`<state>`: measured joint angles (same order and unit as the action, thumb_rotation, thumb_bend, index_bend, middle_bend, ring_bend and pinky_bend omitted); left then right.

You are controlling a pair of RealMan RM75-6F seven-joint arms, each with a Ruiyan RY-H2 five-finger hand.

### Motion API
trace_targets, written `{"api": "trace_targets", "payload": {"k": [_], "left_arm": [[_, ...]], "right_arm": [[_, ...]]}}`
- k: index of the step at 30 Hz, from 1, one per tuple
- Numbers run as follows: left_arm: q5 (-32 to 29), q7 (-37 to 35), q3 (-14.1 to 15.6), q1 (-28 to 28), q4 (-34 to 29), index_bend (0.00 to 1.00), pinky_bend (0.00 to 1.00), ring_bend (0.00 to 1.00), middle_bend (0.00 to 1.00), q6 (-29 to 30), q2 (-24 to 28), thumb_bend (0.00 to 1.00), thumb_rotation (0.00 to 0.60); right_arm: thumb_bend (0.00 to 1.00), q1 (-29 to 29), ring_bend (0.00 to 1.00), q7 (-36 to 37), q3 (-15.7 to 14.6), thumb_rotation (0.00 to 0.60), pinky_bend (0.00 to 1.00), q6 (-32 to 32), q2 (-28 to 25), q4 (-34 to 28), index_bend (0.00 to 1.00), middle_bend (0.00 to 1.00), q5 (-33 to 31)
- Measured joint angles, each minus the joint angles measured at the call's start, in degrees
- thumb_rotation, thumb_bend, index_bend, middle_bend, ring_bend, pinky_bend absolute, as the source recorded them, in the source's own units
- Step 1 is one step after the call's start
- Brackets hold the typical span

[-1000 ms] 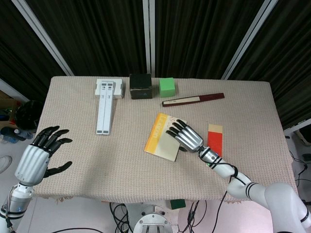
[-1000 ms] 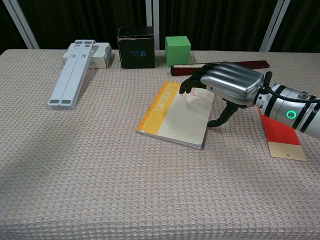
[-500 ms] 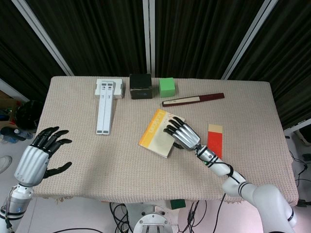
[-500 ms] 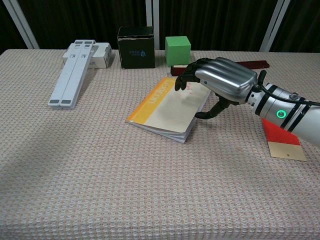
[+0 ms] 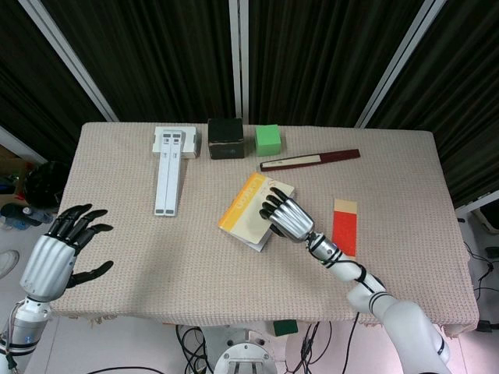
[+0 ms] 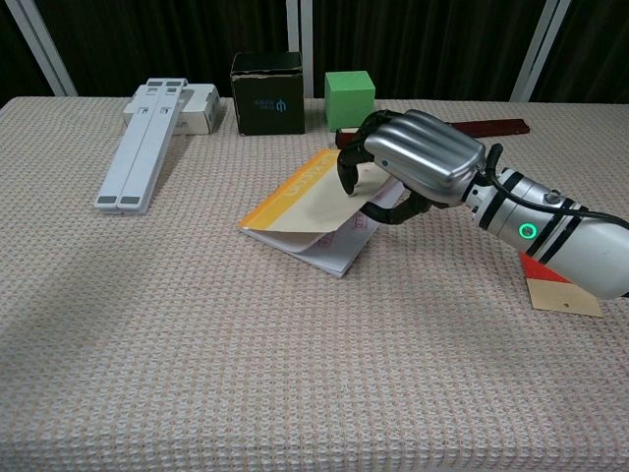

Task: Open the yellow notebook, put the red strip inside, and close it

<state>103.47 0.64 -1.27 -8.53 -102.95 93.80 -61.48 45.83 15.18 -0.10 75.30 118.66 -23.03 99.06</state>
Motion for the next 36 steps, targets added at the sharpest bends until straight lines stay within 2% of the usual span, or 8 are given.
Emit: {"api": "trace_targets", "payload": {"k": [7,17,25,30,36], "left_arm": [[0.13,-0.11,0.2,0.34,-0.11,0.34,0.17,0.13,0.22,0.3,0.19,0.03,0.6],[0.21,-0.12,0.37,0.07,-0.61,0.34,0.17,0.13,0.22,-0.64,0.49,0.03,0.6],[0.4,-0.29,0.59,-0.03,-1.19,0.35,0.17,0.13,0.22,-1.03,1.04,0.03,0.6],[0.51,-0.25,0.84,0.35,-1.33,0.35,0.17,0.13,0.22,-0.71,1.27,0.03,0.6],[0.8,-0.16,0.96,0.57,-1.32,0.35,0.17,0.13,0.22,-0.44,1.25,0.03,0.6]], "right_arm": [[0.37,-0.43,0.32,2.53,-2.04,0.6,0.23,0.89,3.03,5.77,0.54,0.45,0.7],[0.37,-1.37,0.32,3.33,-3.94,0.6,0.23,0.41,3.72,8.37,0.54,0.44,0.97],[0.37,-0.97,0.3,0.78,-4.33,0.6,0.15,0.32,5.0,9.6,0.45,0.41,0.85],[0.37,-0.99,0.26,-0.69,-3.76,0.6,0.14,0.34,6.04,10.05,0.42,0.38,-0.12],[0.21,-0.66,0.25,-1.16,-3.13,0.6,0.13,-0.06,6.4,9.7,0.41,0.36,-1.06]]}}
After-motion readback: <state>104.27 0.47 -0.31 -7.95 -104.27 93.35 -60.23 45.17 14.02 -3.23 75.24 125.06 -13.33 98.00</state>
